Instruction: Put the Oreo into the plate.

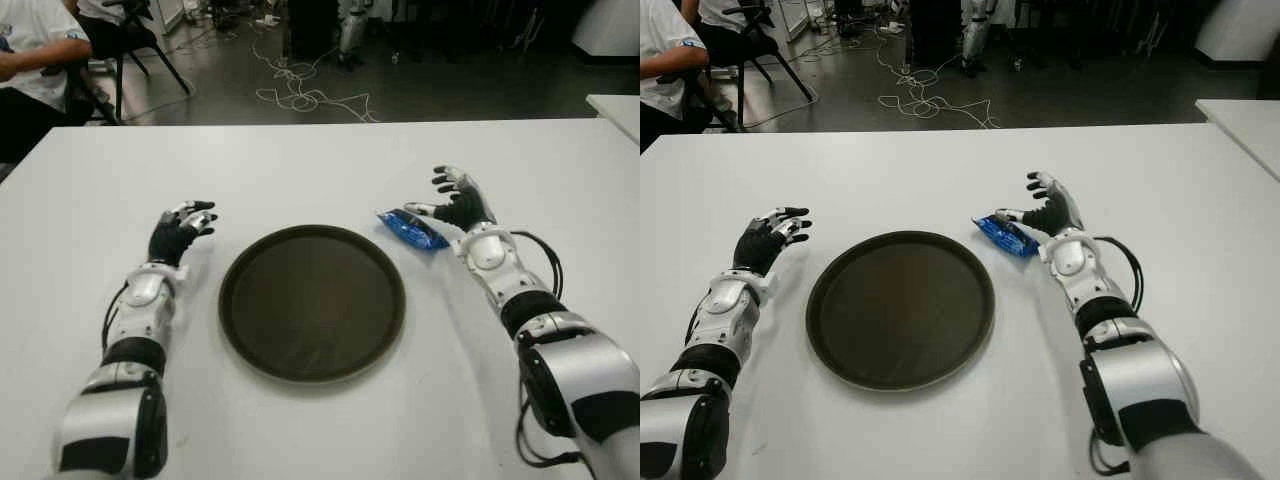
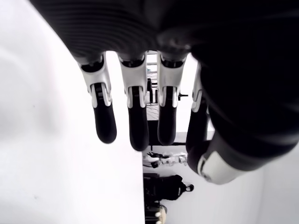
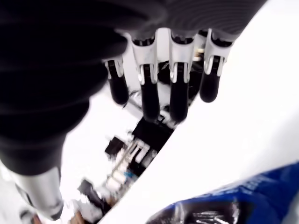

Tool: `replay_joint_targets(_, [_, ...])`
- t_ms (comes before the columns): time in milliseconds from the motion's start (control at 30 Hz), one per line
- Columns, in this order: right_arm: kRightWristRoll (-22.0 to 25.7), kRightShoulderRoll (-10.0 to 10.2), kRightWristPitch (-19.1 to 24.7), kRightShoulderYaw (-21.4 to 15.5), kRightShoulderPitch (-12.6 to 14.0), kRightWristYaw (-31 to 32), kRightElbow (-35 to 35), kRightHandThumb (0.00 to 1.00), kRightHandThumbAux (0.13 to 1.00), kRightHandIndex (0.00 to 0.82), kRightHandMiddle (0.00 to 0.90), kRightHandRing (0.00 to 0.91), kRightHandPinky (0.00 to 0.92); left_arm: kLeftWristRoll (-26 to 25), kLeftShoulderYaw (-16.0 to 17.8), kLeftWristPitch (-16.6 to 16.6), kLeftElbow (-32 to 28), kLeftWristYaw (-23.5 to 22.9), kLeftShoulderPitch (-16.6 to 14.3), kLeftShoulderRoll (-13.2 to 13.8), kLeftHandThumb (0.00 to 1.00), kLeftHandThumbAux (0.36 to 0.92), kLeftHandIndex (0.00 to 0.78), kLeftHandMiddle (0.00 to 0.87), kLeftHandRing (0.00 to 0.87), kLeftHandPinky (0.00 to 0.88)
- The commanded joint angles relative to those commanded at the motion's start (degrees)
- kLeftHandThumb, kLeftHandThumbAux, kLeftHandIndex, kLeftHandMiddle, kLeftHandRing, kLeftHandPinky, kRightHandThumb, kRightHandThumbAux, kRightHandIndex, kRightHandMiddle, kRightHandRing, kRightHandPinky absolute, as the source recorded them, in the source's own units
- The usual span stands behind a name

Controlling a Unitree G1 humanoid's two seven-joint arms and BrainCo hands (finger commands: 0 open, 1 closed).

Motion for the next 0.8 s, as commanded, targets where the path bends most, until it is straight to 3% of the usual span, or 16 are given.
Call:
replay_joint_targets(133, [-3.87, 0.64, 5.13, 4.01, -3.58, 1.04, -1.55, 0.000, 0.685, 0.143, 0.158, 0.151, 0.158, 0.07, -0.13, 0.35, -0.20, 0.24, -0.14, -0.03, 0.669, 0.723, 0.398, 0.280, 0.281, 0.296])
replay_joint_targets(500, [-7.59, 1.80, 8.28, 7.97, -4.86, -0.79, 2.02, 0.000, 0.710, 0.109, 0.094, 0.083, 0.092, 0.18, -0.14, 0.81, 0.15, 0.68, -0.45, 0.30, 0.671, 0.723, 0.398, 0.285, 0.283, 0.300])
replay_joint_targets(800, [-8.76, 1.76, 8.35, 9.55, -4.29, -2.02, 3.56, 0.000, 0.747, 0.128, 0.107, 0.103, 0.099, -0.02, -0.02, 0.29, 0.26, 0.39, -0.28, 0.26, 0.671, 0.725, 0.398, 0.281, 0.279, 0.296])
